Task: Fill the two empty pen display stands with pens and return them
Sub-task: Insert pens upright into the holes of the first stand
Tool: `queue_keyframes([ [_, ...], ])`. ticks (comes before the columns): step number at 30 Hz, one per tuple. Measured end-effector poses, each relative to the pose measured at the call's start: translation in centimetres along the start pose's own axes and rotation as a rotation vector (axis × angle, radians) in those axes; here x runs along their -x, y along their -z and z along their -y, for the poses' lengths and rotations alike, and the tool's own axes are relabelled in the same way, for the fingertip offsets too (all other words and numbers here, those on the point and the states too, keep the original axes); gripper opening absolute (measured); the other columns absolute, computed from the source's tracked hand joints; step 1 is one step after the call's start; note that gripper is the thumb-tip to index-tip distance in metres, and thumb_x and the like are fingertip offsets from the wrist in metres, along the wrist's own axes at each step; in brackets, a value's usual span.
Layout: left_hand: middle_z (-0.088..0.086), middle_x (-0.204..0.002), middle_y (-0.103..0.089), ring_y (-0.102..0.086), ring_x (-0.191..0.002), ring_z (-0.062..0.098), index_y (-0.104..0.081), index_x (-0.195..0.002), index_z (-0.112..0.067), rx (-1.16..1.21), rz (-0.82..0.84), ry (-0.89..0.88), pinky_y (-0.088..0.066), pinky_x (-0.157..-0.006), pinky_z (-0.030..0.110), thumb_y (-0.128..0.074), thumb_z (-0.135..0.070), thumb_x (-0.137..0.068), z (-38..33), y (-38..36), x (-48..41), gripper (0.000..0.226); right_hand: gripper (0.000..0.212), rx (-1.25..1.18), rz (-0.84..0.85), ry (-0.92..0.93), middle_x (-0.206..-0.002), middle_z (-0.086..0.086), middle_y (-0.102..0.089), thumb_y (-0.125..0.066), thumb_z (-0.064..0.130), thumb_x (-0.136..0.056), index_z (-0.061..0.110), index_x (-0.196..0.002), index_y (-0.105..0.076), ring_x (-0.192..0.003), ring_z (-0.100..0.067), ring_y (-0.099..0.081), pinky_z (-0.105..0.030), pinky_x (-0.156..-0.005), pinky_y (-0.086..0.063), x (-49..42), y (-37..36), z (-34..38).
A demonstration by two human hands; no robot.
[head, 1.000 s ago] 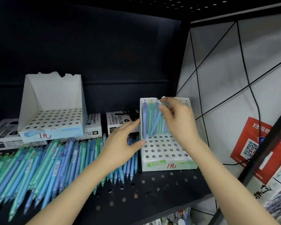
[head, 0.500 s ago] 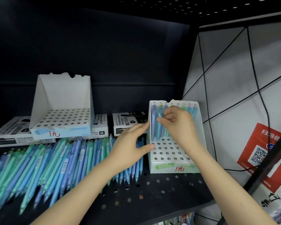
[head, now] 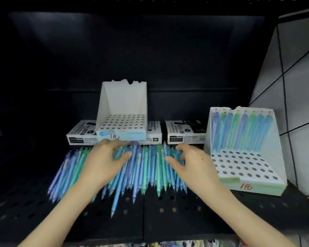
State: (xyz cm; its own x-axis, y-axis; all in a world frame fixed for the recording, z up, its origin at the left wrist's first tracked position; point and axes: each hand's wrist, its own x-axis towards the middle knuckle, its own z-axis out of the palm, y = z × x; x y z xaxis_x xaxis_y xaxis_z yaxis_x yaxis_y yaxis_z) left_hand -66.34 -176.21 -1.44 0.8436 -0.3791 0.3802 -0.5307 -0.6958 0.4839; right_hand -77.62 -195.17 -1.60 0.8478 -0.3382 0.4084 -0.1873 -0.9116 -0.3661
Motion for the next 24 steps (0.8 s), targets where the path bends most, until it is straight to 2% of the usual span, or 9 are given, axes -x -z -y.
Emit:
queue_keyframes([
  [3, 0.004, -0.127, -0.057, -0.055, -0.113, 0.022, -0.054, -0.128, -0.024, -0.039, 0.031, 0.076, -0.045, -0.093, 0.033, -0.060, -0.050, -0.082, 1.2, 0.2, 0.5, 0.053, 0.065, 0.070, 0.074, -0.057, -0.107, -0.004, -0.060, -0.044, 0.064, -0.085, 0.016, -0.128, -0.045, -0.084, -0.019, -0.062, -0.030, -0.066, -0.050, -0.7, -1.5, 0.5],
  [6, 0.002, -0.125, -0.058, -0.052, -0.117, 0.022, -0.047, -0.133, -0.024, -0.033, 0.107, 0.108, -0.044, -0.097, 0.039, -0.063, -0.054, -0.078, 1.1, -0.3, 0.4, 0.064, 0.069, 0.041, 0.120, -0.109, -0.103, -0.005, -0.060, -0.045, 0.065, -0.084, 0.013, -0.130, -0.042, -0.086, -0.020, -0.061, -0.029, -0.063, -0.047, -1.1, -2.2, 1.0],
  [8, 0.001, -0.118, -0.059, -0.053, -0.111, 0.019, -0.048, -0.132, -0.023, 0.057, 0.099, 0.129, -0.045, -0.094, 0.035, -0.070, -0.046, -0.076, 0.9, -0.6, 0.3, 0.065, 0.070, -0.041, 0.125, -0.158, -0.086, -0.002, -0.059, -0.050, 0.062, -0.083, 0.011, -0.130, -0.042, -0.078, -0.019, -0.061, -0.029, -0.060, -0.046, -1.3, -2.4, 0.9],
  [10, -0.002, -0.111, -0.057, -0.052, -0.100, 0.013, -0.049, -0.131, -0.020, 0.174, 0.086, 0.175, -0.043, -0.085, 0.025, -0.075, -0.034, -0.075, 0.7, -0.6, 0.2, 0.063, 0.067, -0.129, 0.134, -0.211, -0.072, 0.002, -0.054, -0.055, 0.057, -0.084, 0.010, -0.129, -0.043, -0.072, -0.018, -0.060, -0.030, -0.061, -0.048, -1.4, -2.4, 0.7],
  [14, -0.003, -0.100, -0.057, -0.053, -0.087, 0.010, -0.051, -0.129, -0.015, 0.256, 0.089, 0.214, -0.039, -0.074, 0.019, -0.077, -0.024, -0.075, 0.4, -0.8, -0.2, 0.061, 0.062, -0.247, 0.117, -0.245, -0.068, 0.005, -0.052, -0.063, 0.043, -0.084, 0.010, -0.134, -0.045, -0.062, -0.013, -0.054, -0.030, -0.066, -0.048, -1.4, -2.5, 0.7],
  [17, -0.002, -0.097, -0.059, -0.054, -0.085, 0.011, -0.053, -0.124, -0.014, 0.258, 0.087, 0.241, -0.041, -0.073, 0.020, -0.077, -0.022, -0.075, 0.2, -0.9, -0.6, 0.055, 0.059, -0.314, 0.132, -0.262, -0.087, -0.003, -0.062, -0.065, 0.037, -0.084, 0.009, -0.133, -0.047, -0.077, -0.020, -0.061, -0.031, -0.077, -0.049, -1.5, -2.4, 0.7],
  [19, -0.002, -0.093, -0.060, -0.056, -0.083, 0.011, -0.058, -0.117, -0.011, 0.240, 0.079, 0.262, -0.042, -0.071, 0.021, -0.077, -0.023, -0.075, 0.3, -0.9, -0.8, 0.048, 0.054, -0.402, 0.151, -0.293, -0.097, -0.012, -0.066, -0.067, 0.032, -0.085, 0.008, -0.131, -0.050, -0.085, -0.023, -0.063, -0.030, -0.078, -0.047, -1.6, -2.2, 0.5],
  [21, -0.003, -0.088, -0.058, -0.056, -0.083, 0.013, -0.061, -0.111, -0.008, 0.216, 0.090, 0.275, -0.043, -0.072, 0.022, -0.077, -0.024, -0.075, 0.3, -0.9, -0.9, 0.043, 0.049, -0.478, 0.163, -0.322, -0.102, -0.008, -0.064, -0.067, 0.027, -0.085, 0.005, -0.127, -0.054, -0.085, -0.017, -0.060, -0.026, -0.079, -0.044, -1.8, -2.2, 0.2],
  [24, -0.002, -0.089, -0.058, -0.055, -0.086, 0.015, -0.060, -0.110, -0.006, 0.113, 0.167, 0.255, -0.042, -0.076, 0.023, -0.074, -0.026, -0.078, -0.1, -0.4, -1.3, 0.040, 0.043, -0.507, 0.183, -0.327, -0.115, -0.007, -0.061, -0.068, 0.024, -0.084, 0.005, -0.122, -0.058, -0.103, -0.017, -0.057, -0.025, -0.088, -0.041, -2.0, -2.2, 0.0],
])
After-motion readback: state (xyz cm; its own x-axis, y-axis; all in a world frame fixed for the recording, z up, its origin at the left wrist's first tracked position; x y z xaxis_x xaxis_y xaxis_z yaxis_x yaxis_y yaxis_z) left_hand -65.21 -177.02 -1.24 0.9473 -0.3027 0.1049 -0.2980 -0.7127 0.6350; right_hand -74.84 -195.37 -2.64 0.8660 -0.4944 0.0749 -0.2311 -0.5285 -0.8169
